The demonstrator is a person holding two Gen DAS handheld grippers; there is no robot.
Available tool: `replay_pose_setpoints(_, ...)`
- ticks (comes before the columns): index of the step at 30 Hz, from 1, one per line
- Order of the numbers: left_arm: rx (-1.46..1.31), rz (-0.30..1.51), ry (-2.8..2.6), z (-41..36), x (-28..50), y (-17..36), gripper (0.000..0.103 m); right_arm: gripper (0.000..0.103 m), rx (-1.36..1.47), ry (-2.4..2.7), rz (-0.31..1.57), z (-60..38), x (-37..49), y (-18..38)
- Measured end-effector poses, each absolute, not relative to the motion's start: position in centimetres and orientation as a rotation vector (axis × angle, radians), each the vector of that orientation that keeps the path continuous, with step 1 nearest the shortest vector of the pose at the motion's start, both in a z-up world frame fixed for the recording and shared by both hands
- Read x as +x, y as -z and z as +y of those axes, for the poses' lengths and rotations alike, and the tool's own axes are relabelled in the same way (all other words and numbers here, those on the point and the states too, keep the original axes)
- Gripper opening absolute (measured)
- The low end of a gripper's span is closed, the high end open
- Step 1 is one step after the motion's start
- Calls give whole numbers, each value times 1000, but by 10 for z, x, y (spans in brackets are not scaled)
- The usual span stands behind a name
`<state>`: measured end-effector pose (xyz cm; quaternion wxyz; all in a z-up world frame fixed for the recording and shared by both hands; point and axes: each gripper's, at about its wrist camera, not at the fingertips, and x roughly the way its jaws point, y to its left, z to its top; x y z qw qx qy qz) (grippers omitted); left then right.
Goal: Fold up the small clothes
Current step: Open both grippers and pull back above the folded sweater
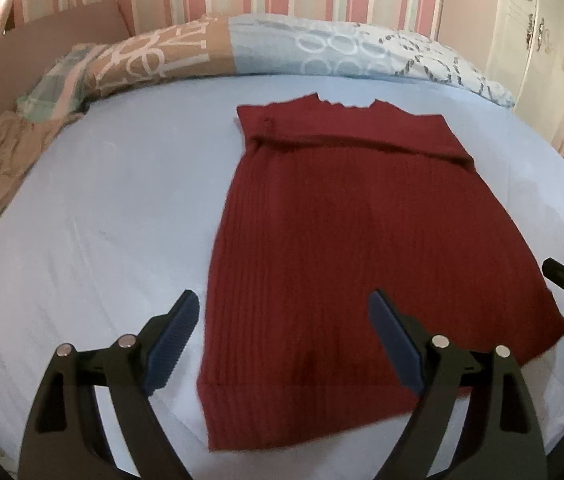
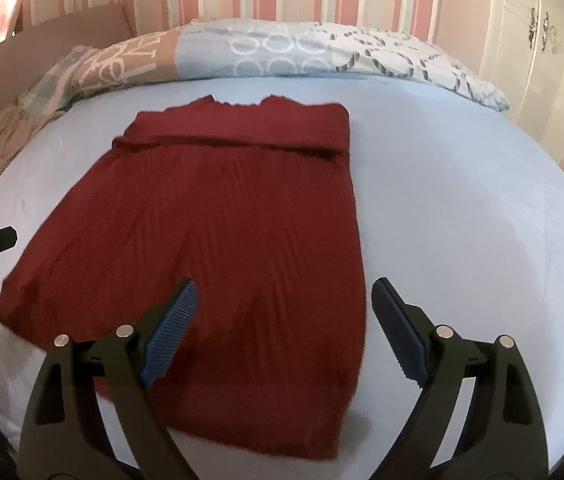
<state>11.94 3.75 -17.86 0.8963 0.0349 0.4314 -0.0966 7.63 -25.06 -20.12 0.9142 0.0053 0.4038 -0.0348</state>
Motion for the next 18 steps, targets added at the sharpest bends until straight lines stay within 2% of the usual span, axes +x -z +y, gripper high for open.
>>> replay_pose_setpoints(7, 11, 1003, 223, 51, 106, 213, 87, 89, 16, 74, 865, -246, 52, 217)
replay_pose_setpoints(18, 45, 1021, 168, 53, 98, 233, 87, 89, -20, 95, 889, -250, 38, 230)
